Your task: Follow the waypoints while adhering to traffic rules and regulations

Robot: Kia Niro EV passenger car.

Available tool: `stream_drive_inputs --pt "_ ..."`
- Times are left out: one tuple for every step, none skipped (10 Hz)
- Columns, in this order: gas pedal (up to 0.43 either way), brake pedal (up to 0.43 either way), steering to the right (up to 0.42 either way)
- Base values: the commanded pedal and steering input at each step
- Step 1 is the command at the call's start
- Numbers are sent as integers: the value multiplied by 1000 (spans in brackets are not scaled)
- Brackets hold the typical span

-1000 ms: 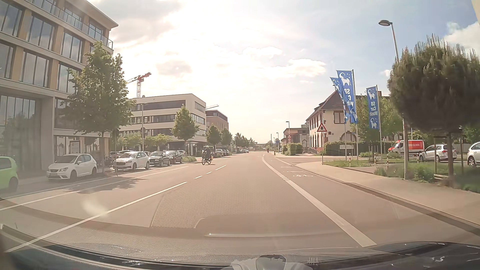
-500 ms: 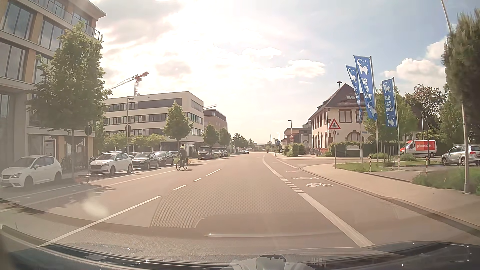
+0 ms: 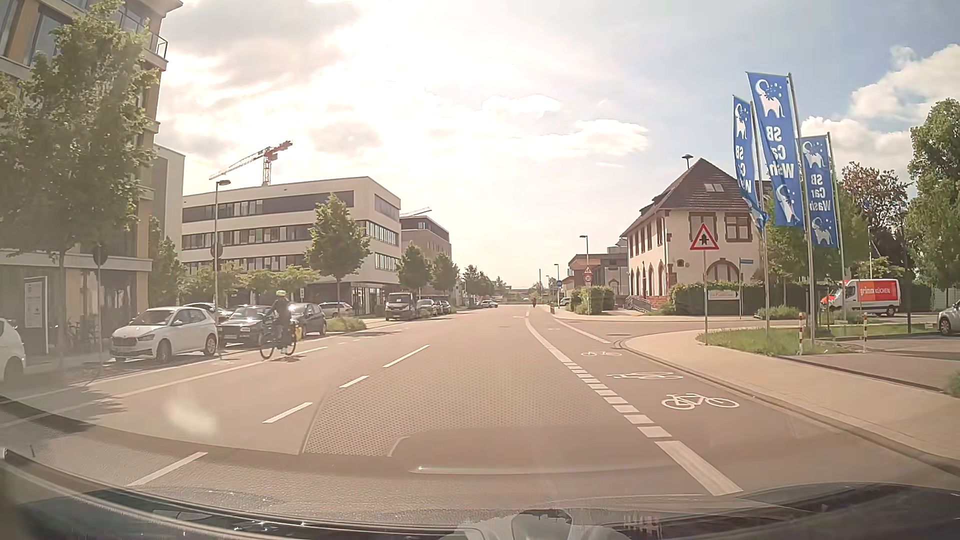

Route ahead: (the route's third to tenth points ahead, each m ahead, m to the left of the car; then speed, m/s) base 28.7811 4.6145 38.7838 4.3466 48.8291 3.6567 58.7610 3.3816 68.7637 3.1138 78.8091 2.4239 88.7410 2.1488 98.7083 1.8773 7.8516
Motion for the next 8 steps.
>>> stream_drive_inputs --pt "59 0 2" --pt "59 0 2" --pt "59 0 2" --pt "59 0 2" --pt "59 0 2" --pt "59 0 2" --pt "59 0 2" --pt "59 0 2"
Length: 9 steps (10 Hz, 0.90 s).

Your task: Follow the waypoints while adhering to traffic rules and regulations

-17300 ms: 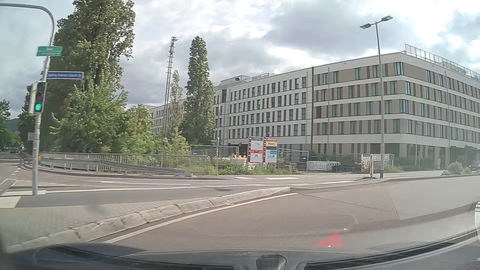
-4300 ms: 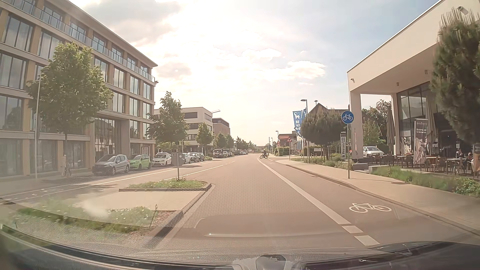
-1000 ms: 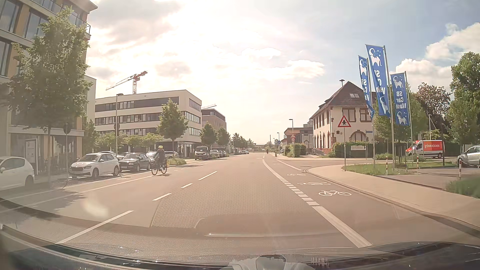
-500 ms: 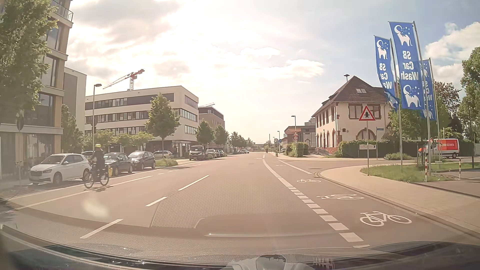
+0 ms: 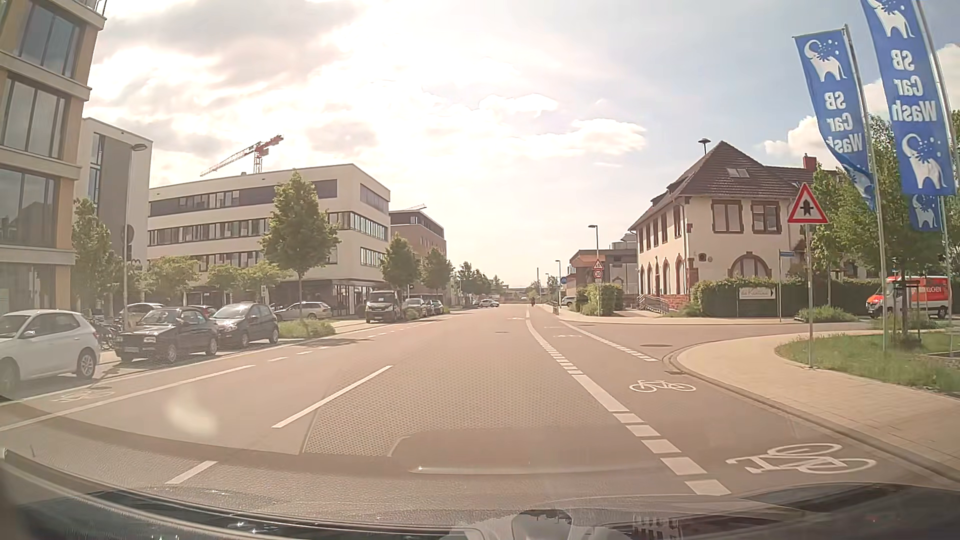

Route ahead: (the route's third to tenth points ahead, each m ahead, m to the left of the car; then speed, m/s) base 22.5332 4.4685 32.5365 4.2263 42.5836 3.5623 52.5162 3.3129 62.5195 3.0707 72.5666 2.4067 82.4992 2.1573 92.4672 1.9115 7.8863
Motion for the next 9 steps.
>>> stream_drive_inputs --pt "59 0 2" --pt "59 0 2" --pt "59 0 2" --pt "59 0 2" --pt "59 0 2" --pt "59 0 2" --pt "59 0 2" --pt "59 0 2" --pt "59 0 2"
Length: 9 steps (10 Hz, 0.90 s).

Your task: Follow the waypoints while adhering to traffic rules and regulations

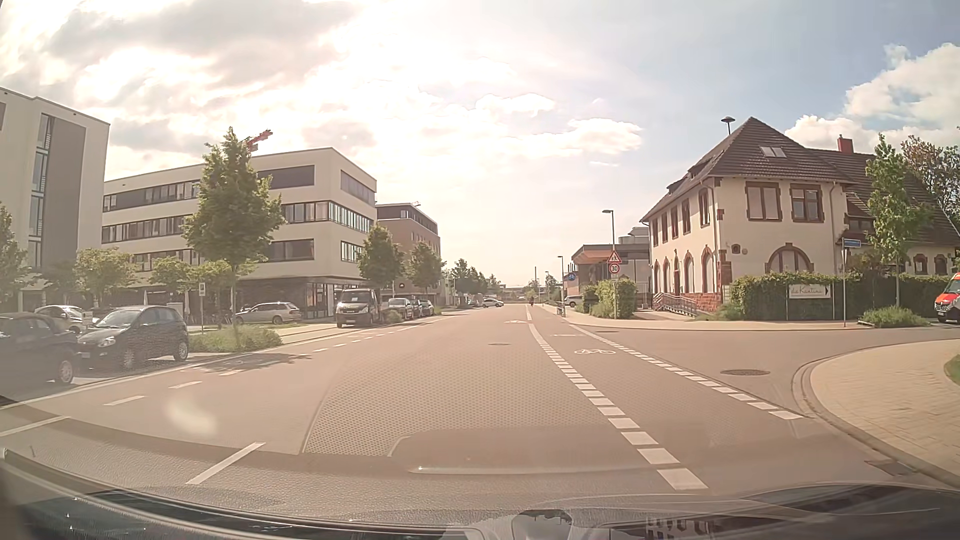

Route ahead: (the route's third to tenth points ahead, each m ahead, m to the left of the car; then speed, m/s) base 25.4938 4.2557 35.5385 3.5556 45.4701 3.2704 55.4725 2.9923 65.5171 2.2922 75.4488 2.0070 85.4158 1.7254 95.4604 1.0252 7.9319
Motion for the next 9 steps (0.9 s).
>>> stream_drive_inputs --pt "59 0 2" --pt "59 0 2" --pt "59 0 2" --pt "59 0 2" --pt "59 0 2" --pt "59 0 1" --pt "59 0 0" --pt "59 0 0" --pt "59 0 0"
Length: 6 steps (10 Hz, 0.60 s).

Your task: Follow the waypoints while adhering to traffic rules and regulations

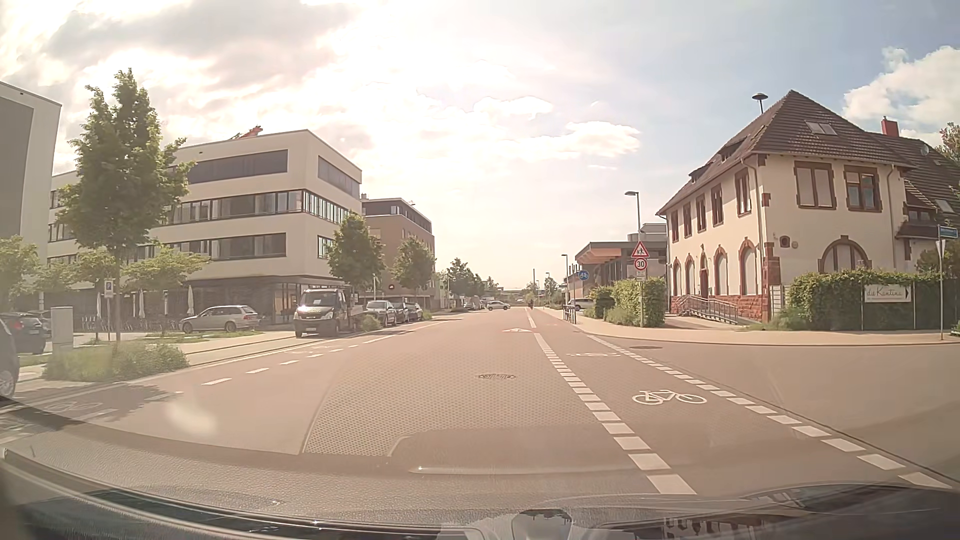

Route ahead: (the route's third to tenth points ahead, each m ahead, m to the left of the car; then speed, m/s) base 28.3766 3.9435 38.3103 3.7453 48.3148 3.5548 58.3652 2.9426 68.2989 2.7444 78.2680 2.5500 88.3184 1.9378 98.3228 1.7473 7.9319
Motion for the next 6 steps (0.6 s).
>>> stream_drive_inputs --pt "59 0 0" --pt "59 0 0" --pt "47 0 0" --pt "47 0 0" --pt "47 0 0" --pt "47 0 0"
